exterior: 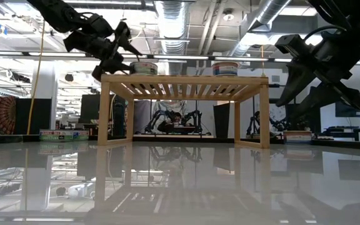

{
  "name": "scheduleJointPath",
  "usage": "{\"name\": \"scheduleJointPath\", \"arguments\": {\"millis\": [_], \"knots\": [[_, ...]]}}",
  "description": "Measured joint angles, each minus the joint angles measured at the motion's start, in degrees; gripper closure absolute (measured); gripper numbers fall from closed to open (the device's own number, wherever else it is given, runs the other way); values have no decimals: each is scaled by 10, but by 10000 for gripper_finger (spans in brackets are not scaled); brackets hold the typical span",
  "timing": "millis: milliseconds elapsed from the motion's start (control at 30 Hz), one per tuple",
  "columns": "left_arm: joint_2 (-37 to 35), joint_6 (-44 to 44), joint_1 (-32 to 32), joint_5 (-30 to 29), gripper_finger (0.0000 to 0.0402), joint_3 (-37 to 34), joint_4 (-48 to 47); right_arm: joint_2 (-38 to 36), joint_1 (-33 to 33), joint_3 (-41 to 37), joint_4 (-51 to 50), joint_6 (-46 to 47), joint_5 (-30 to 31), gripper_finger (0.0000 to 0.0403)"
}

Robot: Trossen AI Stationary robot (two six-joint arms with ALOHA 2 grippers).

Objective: Stack canned seafood by type on shelf
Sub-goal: Stack the green tuna can on top of the other green tuna can on the shelf, then put the blue-pink tuna can on the shelf

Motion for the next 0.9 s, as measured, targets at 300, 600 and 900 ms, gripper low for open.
{"name": "scheduleJointPath", "arguments": {"millis": [300, 600, 900], "knots": [[-21, 24, -1, 8, 187, 0, -10, 0, 0, 0, 0, 0, 1, 226], [-147, 165, -43, -159, 187, 0, -69, 0, 2, 0, 0, 0, 0, 226], [-258, 218, -322, -516, 187, 0, -181, 0, 11, 0, 17, 0, -5, 226]]}}
